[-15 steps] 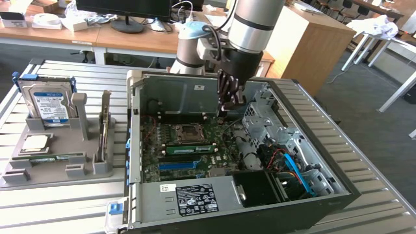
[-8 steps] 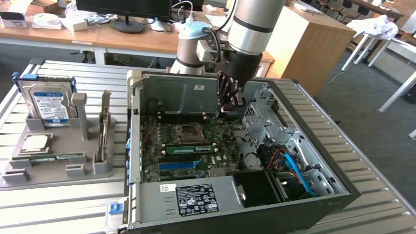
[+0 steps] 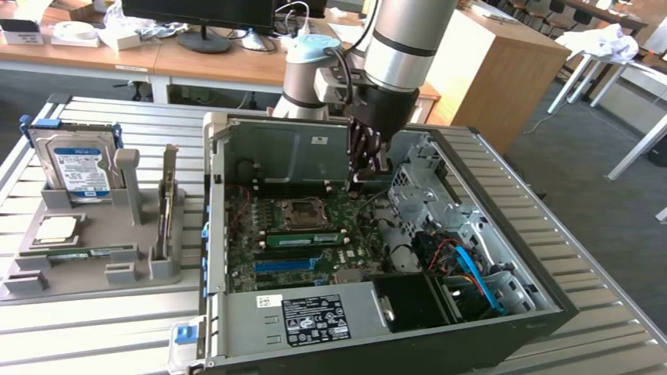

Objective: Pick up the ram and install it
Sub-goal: 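Press down the ram until it locks into place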

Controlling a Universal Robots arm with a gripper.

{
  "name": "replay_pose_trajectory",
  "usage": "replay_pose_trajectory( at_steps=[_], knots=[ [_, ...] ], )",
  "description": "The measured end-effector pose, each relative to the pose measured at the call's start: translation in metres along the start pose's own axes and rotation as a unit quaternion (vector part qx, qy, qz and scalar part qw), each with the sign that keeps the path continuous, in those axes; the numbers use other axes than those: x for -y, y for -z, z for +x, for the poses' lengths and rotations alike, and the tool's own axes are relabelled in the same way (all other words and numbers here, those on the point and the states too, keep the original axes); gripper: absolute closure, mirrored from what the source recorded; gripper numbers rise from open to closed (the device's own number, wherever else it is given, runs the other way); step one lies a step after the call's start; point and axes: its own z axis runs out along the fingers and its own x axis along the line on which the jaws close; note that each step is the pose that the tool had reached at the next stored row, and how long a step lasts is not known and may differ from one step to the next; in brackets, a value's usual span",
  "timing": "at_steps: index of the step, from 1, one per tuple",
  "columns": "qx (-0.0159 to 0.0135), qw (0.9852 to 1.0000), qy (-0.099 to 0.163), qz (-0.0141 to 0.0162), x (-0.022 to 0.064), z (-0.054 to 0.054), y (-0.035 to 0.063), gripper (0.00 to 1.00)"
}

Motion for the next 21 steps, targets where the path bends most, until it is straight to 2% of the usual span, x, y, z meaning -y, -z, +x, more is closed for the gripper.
replay_pose_trajectory(
  at_steps=[21],
  knots=[
    [0.0000, 1.0000, 0.000, 0.0003, 0.0001, 0.000, -0.0139, 0.90]
  ],
)
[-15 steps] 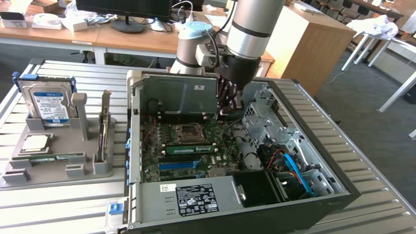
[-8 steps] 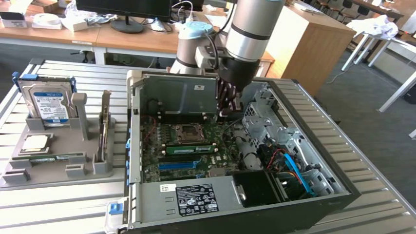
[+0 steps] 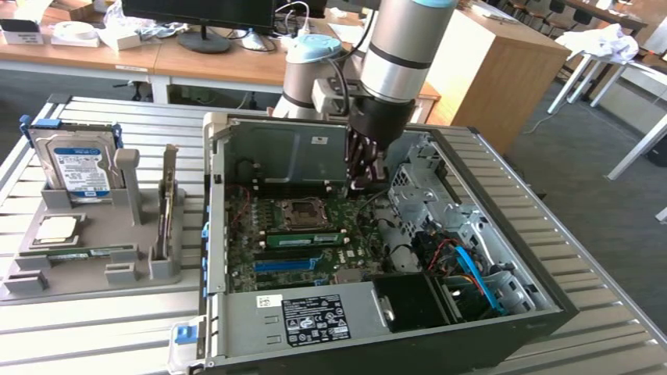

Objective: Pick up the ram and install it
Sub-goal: 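Press down the ram until it locks into place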

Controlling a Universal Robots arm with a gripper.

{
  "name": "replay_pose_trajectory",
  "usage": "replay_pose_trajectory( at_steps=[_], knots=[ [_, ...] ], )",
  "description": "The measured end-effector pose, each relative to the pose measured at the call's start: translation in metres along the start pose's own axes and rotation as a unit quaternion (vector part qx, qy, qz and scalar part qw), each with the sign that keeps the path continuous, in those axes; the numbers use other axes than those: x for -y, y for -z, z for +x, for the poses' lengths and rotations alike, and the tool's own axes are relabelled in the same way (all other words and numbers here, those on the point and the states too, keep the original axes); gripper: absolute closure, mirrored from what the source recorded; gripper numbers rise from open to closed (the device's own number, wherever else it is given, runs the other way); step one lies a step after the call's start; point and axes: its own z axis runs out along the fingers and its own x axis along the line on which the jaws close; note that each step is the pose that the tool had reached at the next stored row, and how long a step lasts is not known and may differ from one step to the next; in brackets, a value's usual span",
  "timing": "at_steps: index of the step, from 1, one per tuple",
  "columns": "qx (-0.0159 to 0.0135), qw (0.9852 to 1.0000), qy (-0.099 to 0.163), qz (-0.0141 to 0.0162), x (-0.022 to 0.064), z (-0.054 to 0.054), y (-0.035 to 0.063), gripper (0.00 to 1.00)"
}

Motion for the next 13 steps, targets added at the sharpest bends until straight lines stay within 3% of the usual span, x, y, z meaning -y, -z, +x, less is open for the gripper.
replay_pose_trajectory(
  at_steps=[13],
  knots=[
    [0.0000, 1.0000, 0.000, 0.0002, 0.0000, 0.0001, -0.0080, 0.90]
  ],
)
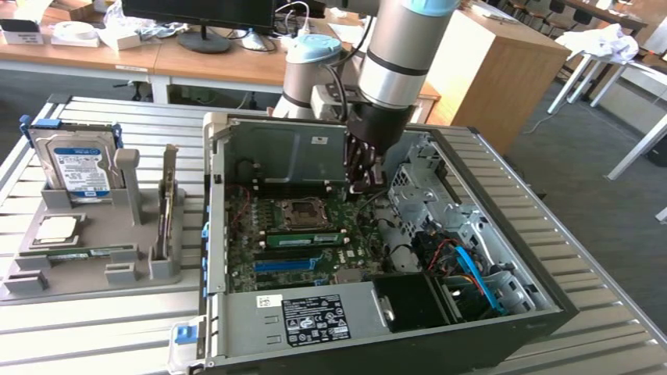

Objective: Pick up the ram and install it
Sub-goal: 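Press down the ram until it locks into place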

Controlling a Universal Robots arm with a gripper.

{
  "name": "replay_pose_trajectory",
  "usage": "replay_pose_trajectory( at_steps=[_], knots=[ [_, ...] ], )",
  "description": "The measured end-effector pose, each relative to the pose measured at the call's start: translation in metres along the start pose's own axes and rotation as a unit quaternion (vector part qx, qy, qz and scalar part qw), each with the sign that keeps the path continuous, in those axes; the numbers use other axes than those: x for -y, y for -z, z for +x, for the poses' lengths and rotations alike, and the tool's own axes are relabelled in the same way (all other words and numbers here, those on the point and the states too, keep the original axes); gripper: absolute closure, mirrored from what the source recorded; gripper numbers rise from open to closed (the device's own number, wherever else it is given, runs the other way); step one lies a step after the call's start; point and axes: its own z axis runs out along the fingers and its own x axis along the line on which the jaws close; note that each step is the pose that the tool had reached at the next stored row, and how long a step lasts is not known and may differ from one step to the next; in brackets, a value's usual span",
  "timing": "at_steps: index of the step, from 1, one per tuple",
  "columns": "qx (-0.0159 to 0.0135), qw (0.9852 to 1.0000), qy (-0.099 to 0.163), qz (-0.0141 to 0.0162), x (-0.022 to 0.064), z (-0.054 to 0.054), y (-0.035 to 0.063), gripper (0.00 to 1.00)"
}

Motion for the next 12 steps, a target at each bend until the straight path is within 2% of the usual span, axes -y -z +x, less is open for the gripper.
replay_pose_trajectory(
  at_steps=[12],
  knots=[
    [0.0000, 1.0000, 0.000, 0.0001, 0.0000, 0.0000, -0.0074, 0.90]
  ],
)
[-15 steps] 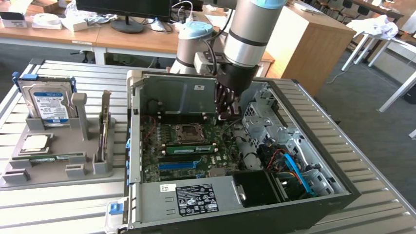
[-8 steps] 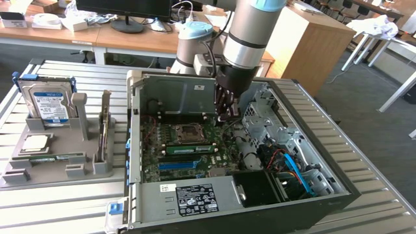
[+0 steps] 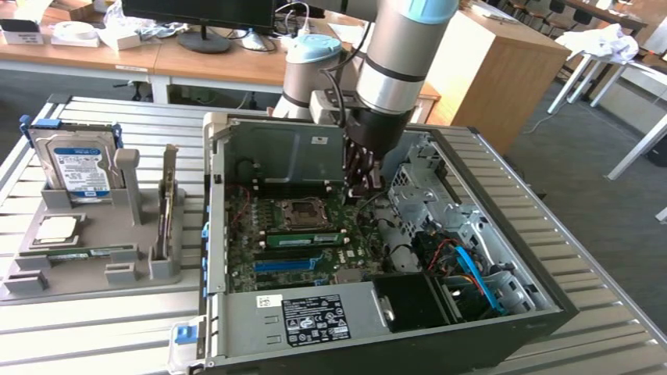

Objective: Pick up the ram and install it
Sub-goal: 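Press down the ram until it locks into place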

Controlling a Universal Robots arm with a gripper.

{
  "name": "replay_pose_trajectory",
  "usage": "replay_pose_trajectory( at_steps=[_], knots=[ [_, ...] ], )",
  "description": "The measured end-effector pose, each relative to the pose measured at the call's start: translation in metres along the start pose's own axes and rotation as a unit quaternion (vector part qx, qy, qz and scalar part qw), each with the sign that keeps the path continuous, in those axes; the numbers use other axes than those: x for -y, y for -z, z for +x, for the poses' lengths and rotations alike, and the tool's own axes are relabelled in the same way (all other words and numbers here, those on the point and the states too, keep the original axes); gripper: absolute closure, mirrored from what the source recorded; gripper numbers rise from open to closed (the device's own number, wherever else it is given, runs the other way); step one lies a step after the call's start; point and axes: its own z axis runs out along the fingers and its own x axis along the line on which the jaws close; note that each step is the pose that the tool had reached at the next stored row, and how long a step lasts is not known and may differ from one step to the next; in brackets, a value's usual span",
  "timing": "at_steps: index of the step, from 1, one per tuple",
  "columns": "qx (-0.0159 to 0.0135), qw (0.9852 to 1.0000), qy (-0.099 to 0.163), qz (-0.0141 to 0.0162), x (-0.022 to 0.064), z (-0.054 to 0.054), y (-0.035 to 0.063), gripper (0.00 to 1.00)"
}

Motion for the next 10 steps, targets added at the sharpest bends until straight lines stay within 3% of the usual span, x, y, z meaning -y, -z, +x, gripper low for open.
replay_pose_trajectory(
  at_steps=[10],
  knots=[
    [0.0000, 1.0000, 0.000, 0.0001, 0.0000, 0.0000, -0.0059, 0.90]
  ],
)
